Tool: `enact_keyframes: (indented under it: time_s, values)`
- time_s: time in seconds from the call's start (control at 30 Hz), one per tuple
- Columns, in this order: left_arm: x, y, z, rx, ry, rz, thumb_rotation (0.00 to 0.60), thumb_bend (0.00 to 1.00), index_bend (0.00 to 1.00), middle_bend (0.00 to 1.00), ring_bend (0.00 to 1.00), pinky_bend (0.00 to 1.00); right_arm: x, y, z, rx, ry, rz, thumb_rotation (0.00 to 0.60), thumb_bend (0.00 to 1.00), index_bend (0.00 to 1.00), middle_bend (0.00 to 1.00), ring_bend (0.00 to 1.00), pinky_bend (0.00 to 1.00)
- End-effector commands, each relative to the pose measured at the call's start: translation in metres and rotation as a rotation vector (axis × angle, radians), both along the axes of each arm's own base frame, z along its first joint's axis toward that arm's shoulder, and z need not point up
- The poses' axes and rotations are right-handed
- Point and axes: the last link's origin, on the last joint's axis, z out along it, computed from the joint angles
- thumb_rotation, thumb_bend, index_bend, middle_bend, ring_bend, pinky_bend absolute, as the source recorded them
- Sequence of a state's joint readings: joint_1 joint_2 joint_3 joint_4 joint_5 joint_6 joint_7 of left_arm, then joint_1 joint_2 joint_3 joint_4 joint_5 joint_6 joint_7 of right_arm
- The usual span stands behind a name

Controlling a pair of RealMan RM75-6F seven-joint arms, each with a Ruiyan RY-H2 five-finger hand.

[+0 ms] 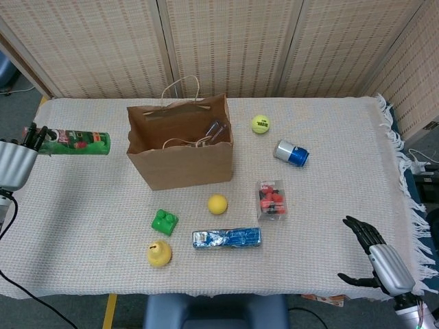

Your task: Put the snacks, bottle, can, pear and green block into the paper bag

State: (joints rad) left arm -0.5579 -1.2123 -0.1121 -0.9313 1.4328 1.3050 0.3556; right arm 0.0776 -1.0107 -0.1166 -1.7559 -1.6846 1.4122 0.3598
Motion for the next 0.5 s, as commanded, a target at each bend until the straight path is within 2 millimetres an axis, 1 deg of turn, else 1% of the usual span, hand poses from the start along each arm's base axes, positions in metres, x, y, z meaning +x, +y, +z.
enact_keyframes:
  time_s: [0.03,0.2,0.3,0.4,0.5]
  values:
    - [0.003,0.002,0.002,0.126,-0.15,0.092,0.6,0.69,0.78,0.8,0.77,0.89,0.0,0.0,0.0,0.0,-0.001,0.001,0.6,0.01,0.0,0.0,0.0,0.0]
    - [0.013,0.003,0.003,0.217,-0.378,0.184,0.6,0.69,0.78,0.8,0.78,0.89,0.0,0.0,0.001,0.0,-0.004,0.001,0.6,0.01,0.0,0.0,0.0,0.0]
    - [0.022,0.004,0.003,0.235,-0.457,0.204,0.6,0.7,0.78,0.8,0.78,0.89,0.0,0.0,0.001,0.002,-0.004,0.002,0.6,0.01,0.0,0.0,0.0,0.0]
    - [0.035,0.005,0.001,0.228,-0.526,0.201,0.6,0.7,0.78,0.8,0.78,0.89,0.0,0.0,0.001,0.003,-0.004,0.002,0.6,0.01,0.0,0.0,0.0,0.0]
    - [0.055,0.007,-0.003,0.204,-0.552,0.17,0.6,0.7,0.78,0.8,0.78,0.89,0.0,0.0,0.001,0.004,-0.004,0.003,0.6,0.01,0.0,0.0,0.0,0.0]
